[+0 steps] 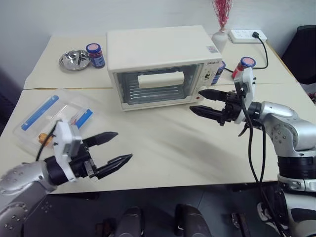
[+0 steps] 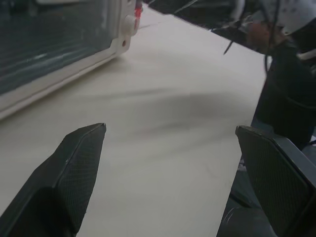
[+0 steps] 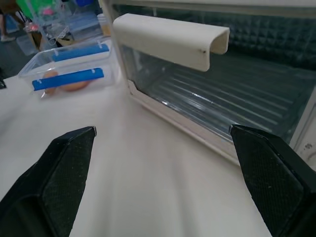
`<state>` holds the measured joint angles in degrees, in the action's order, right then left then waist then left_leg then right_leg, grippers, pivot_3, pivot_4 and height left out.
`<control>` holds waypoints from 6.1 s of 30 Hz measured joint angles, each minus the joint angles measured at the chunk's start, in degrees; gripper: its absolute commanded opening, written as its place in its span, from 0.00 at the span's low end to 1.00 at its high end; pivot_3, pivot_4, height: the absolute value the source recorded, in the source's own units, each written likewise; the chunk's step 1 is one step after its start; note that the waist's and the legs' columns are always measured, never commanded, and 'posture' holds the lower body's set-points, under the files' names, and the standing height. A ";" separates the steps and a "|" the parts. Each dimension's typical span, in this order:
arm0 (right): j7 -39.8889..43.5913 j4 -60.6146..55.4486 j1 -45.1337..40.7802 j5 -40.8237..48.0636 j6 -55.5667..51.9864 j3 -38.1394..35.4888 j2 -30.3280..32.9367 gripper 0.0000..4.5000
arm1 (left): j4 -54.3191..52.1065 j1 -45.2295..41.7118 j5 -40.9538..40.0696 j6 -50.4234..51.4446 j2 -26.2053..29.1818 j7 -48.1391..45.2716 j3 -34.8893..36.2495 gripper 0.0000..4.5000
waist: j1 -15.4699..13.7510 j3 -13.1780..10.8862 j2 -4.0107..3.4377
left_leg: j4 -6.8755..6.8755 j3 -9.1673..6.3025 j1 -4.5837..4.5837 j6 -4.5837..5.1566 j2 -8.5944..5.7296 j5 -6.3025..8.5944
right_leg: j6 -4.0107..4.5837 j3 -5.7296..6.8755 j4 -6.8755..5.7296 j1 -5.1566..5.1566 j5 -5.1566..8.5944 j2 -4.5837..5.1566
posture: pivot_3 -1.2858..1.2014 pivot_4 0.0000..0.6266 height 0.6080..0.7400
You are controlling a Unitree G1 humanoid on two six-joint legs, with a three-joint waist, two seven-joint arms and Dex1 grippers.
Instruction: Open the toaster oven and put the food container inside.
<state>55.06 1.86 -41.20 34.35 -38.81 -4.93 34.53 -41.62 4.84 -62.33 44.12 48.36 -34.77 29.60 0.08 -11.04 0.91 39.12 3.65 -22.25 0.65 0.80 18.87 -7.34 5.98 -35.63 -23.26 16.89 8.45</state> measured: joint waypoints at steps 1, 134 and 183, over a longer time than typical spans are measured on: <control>-0.20 1.77 -1.59 -0.46 0.54 0.32 -1.48 1.00 | 1.37 -2.01 -1.30 0.55 1.60 -0.14 0.68 0.99 | 0.06 -0.01 -0.01 | 0.00 0.01 0.00 -0.01 -0.02 -0.01 | 0.00 0.00 -0.01 0.00 0.00 -0.01 | 0.52 0.24 1.00; -3.17 -22.05 -0.84 20.26 -12.57 -2.06 8.64 1.00 | 14.85 -41.57 47.59 48.89 -30.45 52.06 31.55 0.54 | -1.39 0.04 0.29 | 0.06 0.00 -0.04 -0.19 -0.01 0.02 | -0.01 -0.02 -0.18 -0.14 -0.02 -0.07 | 0.52 0.24 1.00; -9.29 -26.71 15.96 22.71 -13.45 -15.52 12.61 1.00 | 26.80 -54.89 10.67 49.03 -16.65 42.91 -15.60 0.01 | -1.32 0.01 0.39 | -0.01 0.13 -0.06 -0.21 -0.02 0.01 | -0.02 -0.08 -0.14 -0.19 -0.02 -0.11 | 0.52 0.24 1.00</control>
<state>45.78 -24.85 -25.25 57.06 -52.26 -20.45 47.14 -14.82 -50.04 -51.66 93.15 31.71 8.14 14.00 -1.25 -11.04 1.30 39.11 3.79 -22.32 0.44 0.78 18.88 -7.36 5.90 -35.77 -23.45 16.87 8.33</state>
